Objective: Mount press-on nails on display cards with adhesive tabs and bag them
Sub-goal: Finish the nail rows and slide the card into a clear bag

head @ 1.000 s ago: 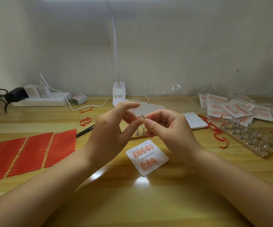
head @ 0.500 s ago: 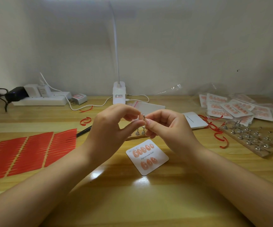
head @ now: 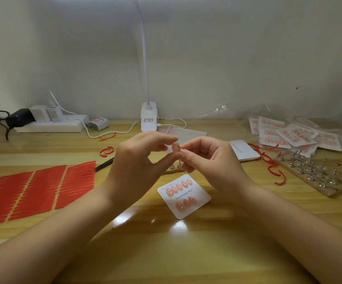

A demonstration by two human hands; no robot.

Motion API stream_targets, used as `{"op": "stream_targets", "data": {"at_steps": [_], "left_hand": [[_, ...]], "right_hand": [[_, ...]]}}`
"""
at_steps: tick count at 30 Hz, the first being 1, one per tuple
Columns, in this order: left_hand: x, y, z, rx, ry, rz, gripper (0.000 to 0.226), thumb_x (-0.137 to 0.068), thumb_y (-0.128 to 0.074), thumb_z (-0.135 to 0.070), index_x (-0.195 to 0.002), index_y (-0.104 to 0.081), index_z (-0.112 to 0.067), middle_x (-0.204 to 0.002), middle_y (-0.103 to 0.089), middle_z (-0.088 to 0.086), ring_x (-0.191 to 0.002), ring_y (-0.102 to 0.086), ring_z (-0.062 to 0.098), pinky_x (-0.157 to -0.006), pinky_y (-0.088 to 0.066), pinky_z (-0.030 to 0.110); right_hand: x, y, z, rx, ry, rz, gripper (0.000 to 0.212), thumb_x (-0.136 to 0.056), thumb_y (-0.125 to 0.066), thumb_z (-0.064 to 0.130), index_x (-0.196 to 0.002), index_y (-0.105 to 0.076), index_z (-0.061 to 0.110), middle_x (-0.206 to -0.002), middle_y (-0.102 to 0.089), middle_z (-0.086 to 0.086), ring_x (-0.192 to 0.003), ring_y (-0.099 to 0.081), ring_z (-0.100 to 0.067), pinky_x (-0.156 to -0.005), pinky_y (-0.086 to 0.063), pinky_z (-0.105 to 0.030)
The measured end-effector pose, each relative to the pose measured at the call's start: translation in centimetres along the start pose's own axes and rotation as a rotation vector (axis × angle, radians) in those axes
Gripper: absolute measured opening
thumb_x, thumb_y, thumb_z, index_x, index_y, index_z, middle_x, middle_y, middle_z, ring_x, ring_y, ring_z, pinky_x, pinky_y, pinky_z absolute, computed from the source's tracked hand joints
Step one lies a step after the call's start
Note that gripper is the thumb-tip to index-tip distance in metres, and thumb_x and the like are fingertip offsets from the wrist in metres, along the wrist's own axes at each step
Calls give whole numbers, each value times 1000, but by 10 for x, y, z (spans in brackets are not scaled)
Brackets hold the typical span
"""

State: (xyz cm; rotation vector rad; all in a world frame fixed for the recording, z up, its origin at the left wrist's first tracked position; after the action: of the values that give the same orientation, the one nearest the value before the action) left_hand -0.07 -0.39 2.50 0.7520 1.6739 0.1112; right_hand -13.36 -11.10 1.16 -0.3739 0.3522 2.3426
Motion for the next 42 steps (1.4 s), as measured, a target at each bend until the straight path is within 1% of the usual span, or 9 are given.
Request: {"op": "stream_targets", "data": {"at_steps": [5, 11, 17, 21, 26, 31, 37, 40, 42], "left_hand": [[0, 1, 0, -32, -63, -4, 32, -76, -80, -13, -106, -71, -3, -94, -73, 7, -82, -69, 17, -73, -58, 31], [1, 1, 2, 23, -57, -11, 35, -76, -80, -11, -108, -70, -3, -95, -73, 7, -84, -71, 16, -74, -60, 31], [1, 0, 6, 330, 161, -39, 33, -80, -75, -18, -110, -65, -12, -94, -71, 3, -87, -71, 15, -79, -58, 28], [3, -3, 8, 418, 254, -59, 35, -79, -77, -17, -112, -65, -15, -93, -70, 0, -88, -70, 19, -79, -57, 26], [4, -3, 8, 417, 237, -47, 37, -79, -77, -16, -113, -65, -15, -93, -70, 0, -89, -70, 19, -79, -57, 27], [3, -3, 8, 476, 324, -40, 41, -76, -77, -22, -115, -64, -18, -90, -71, -2, -88, -70, 17, -78, -56, 23], [3, -5, 6, 514, 381, -38, 42, -76, -76, -22, -116, -63, -21, -92, -72, -2, -89, -70, 16, -78, -56, 22], [3, -5, 6, 527, 402, -47, 36, -79, -72, -22, -114, -62, -25, -94, -72, -3, -92, -70, 12, -79, -54, 19], [7, -7, 7, 516, 426, -41, 33, -80, -71, -25, -112, -61, -26, -94, -70, -6, -90, -68, 10, -78, -54, 18]], "right_hand": [[0, -1, 0, 35, 4, 3, 9, -88, -68, 10, -94, -70, 5, -68, -70, 4, -64, -68, -10, -61, -51, -17], [0, -1, 1, 61, 9, 9, 12, -86, -70, 13, -94, -70, 5, -70, -70, 1, -65, -68, -11, -61, -52, -18], [0, 0, 2, 2, -6, 12, 13, -87, -69, 10, -96, -69, 1, -70, -69, -1, -65, -67, -11, -61, -51, -17], [0, 0, 2, -22, -3, 16, 12, -86, -69, 8, -95, -69, 1, -73, -70, -2, -67, -69, -12, -63, -52, -17], [1, -1, 4, 17, 5, 22, 11, -86, -69, 12, -93, -69, 4, -72, -70, 0, -67, -69, -12, -63, -52, -17], [-3, 5, 0, 83, 2, -76, 1, -88, -69, 10, -87, -70, 9, -70, -70, -1, -67, -70, -16, -66, -58, -27], [-11, 20, -5, 84, -14, -228, 1, -90, -66, 11, -89, -67, 11, -69, -70, -1, -65, -69, -13, -61, -56, -24], [-10, 18, -11, 80, -39, -231, 1, -90, -64, 11, -90, -65, 11, -72, -70, -3, -67, -70, -14, -62, -57, -26], [-7, 15, -20, 182, -54, -212, 1, -90, -64, 13, -89, -65, 13, -75, -71, -4, -68, -71, -12, -65, -58, -30]]}}
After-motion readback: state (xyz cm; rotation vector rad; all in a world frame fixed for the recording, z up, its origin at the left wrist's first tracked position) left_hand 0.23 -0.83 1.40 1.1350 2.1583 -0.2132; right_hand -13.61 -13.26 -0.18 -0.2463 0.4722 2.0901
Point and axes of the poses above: each hand's wrist, its own x-axis away from the middle knuckle, its own y-axis out of the back of the hand, z = x × y, the point moved 2 cm from there along -x, towards the middle knuckle
